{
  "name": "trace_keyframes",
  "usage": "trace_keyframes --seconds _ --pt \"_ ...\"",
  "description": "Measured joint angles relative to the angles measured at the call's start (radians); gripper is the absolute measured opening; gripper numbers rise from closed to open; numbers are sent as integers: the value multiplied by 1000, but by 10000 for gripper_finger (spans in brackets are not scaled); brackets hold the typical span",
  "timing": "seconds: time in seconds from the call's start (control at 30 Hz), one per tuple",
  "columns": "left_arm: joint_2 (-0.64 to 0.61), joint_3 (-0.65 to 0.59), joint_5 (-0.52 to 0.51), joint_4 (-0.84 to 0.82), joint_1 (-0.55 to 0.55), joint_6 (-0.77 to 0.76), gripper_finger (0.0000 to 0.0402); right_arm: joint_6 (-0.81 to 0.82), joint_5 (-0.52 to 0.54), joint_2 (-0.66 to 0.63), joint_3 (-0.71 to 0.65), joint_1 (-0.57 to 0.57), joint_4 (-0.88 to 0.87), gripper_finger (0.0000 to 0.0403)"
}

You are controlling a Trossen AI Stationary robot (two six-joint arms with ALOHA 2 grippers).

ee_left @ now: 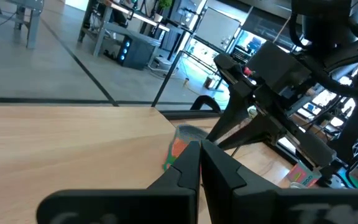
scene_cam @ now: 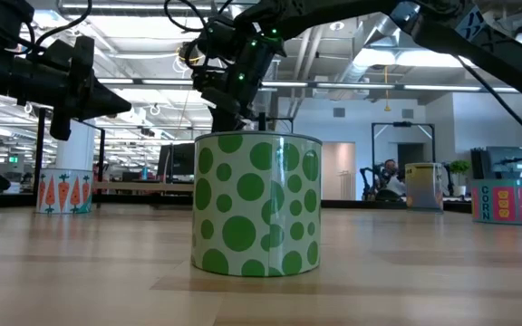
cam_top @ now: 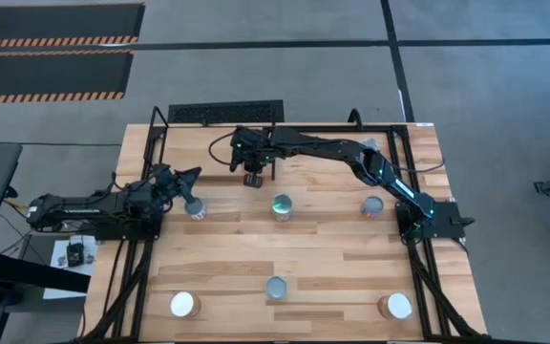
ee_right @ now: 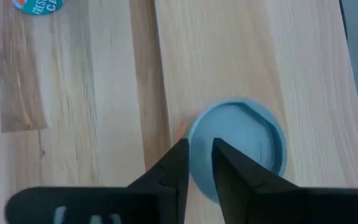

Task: Pick and place cans onto a shelf
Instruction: Put the small canned oranges on the shelf, then put the small canned fresh sliced carrots on the shelf

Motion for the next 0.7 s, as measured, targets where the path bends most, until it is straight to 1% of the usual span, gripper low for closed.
trace_keyframes --seconds 0.23,0.4,0.47,0.53,0.7 --pt "0 0 0 0 0 0 0 64 0 0 0 -6 23 133" --pt "0 0 0 0 0 0 0 76 3 -1 0 -12 31 131" --pt "0 0 0 0 0 0 0 59 3 -18 -3 -12 21 118" --pt "0 0 5 0 0 -2 0 33 2 -50 -3 -12 22 96" --pt "0 0 99 0 0 -3 0 -37 -14 -181 0 -10 -9 17"
